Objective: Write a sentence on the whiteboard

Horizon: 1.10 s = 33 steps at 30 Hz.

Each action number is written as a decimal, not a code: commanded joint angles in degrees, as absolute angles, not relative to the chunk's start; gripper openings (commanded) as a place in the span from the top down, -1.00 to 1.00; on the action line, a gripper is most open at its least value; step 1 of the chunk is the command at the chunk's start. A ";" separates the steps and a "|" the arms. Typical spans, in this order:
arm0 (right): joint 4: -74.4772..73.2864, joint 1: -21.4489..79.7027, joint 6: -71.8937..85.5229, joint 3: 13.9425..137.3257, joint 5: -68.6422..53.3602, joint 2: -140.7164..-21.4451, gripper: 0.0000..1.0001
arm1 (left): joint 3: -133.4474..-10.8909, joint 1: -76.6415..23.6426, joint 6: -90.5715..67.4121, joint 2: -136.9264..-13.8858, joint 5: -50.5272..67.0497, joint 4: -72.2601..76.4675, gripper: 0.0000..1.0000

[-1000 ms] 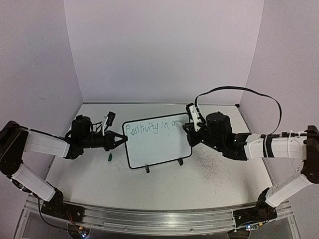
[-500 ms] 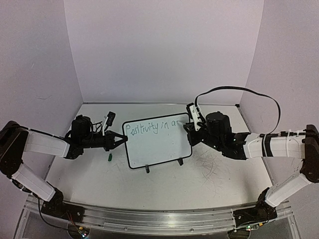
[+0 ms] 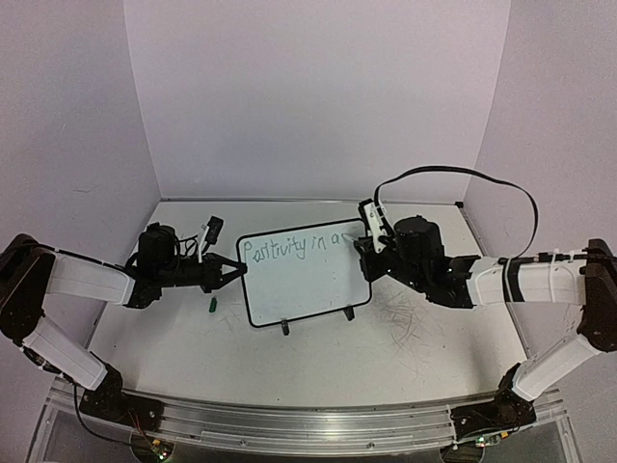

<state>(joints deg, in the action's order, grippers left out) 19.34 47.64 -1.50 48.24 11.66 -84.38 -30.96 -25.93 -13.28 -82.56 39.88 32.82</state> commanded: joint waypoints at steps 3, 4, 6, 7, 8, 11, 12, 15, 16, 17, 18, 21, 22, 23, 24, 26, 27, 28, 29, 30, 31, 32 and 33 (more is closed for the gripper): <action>21.08 47.54 -1.84 50.80 11.81 -85.69 1.00 | -30.93 -25.66 -9.93 -82.09 36.75 34.24 1.00; 21.03 47.59 -1.84 50.84 11.55 -85.78 1.00 | -30.92 -25.66 -9.93 -82.07 36.75 34.21 1.00; 20.86 47.61 -1.81 50.84 11.04 -85.75 1.00 | -30.85 -25.66 -9.93 -82.00 36.65 34.24 1.00; 20.74 47.60 -1.77 50.79 10.84 -85.72 1.00 | -30.85 -25.66 -9.93 -81.97 36.65 34.25 1.00; 20.58 47.60 -1.71 50.73 10.65 -85.66 1.00 | -30.85 -25.66 -9.93 -81.93 36.65 34.26 1.00; 20.20 47.56 -1.46 50.31 10.26 -85.48 1.00 | -30.85 -25.66 -9.86 -81.91 36.65 34.23 1.00; 20.03 47.55 -1.42 50.17 10.16 -85.44 1.00 | -30.85 -25.64 -9.89 -81.91 36.65 34.23 1.00; 19.46 47.60 -1.13 49.64 10.05 -85.17 1.00 | -30.89 -25.66 -9.93 -81.83 36.59 34.27 1.00; 19.30 47.61 -1.01 49.43 10.04 -85.07 1.00 | -30.86 -25.66 -9.93 -81.79 36.58 34.27 1.00; 19.15 47.61 -0.88 49.17 9.98 -84.98 1.00 | -30.87 -25.66 -9.93 -81.76 36.60 34.26 1.00; 19.04 47.61 -0.75 48.90 9.91 -84.89 1.00 | -30.91 -25.66 -9.93 -81.77 36.58 34.23 1.00; 18.73 47.62 -0.47 48.34 9.76 -84.76 1.00 | -30.94 -25.66 -9.93 -81.74 36.59 34.14 1.00; 18.61 47.62 -0.44 48.20 9.76 -84.71 1.00 | -30.94 -25.66 -9.93 -81.74 36.59 34.14 1.00; 18.53 47.61 -0.44 48.04 9.76 -84.64 1.00 | -30.94 -25.66 -9.93 -81.74 36.59 34.13 1.00; 18.49 47.62 -0.44 47.86 9.80 -84.56 1.00 | -30.94 -25.66 -9.93 -81.73 36.59 34.15 1.00; 18.38 47.59 -0.44 47.57 9.85 -84.39 1.00 | -31.00 -25.66 -10.01 -81.73 36.65 34.19 1.00; 18.37 47.61 -0.44 47.46 9.88 -84.36 1.00 | -31.01 -25.71 -10.02 -81.74 36.64 34.19 1.00; 18.32 47.60 -0.44 47.39 9.89 -84.31 1.00 | -31.02 -25.69 -10.02 -81.74 36.63 34.19 1.00; 18.18 47.57 -0.44 47.32 9.86 -84.25 1.00 | -31.04 -25.70 -10.02 -81.75 36.62 34.19 1.00; 18.08 47.61 -0.44 47.29 9.91 -84.27 1.00 | -31.03 -25.67 -10.02 -81.75 36.63 34.14 1.00; 17.99 47.59 -0.44 47.21 9.97 -84.22 1.00 | -30.99 -25.67 -10.02 -81.74 36.58 34.18 1.00; 17.90 47.61 -0.44 47.14 10.09 -84.17 1.00 | -30.98 -25.66 -10.02 -81.74 36.57 34.17 1.00; 17.81 47.59 -0.44 47.07 10.31 -84.13 1.00 | -30.95 -25.68 -10.02 -81.74 36.57 34.14 1.00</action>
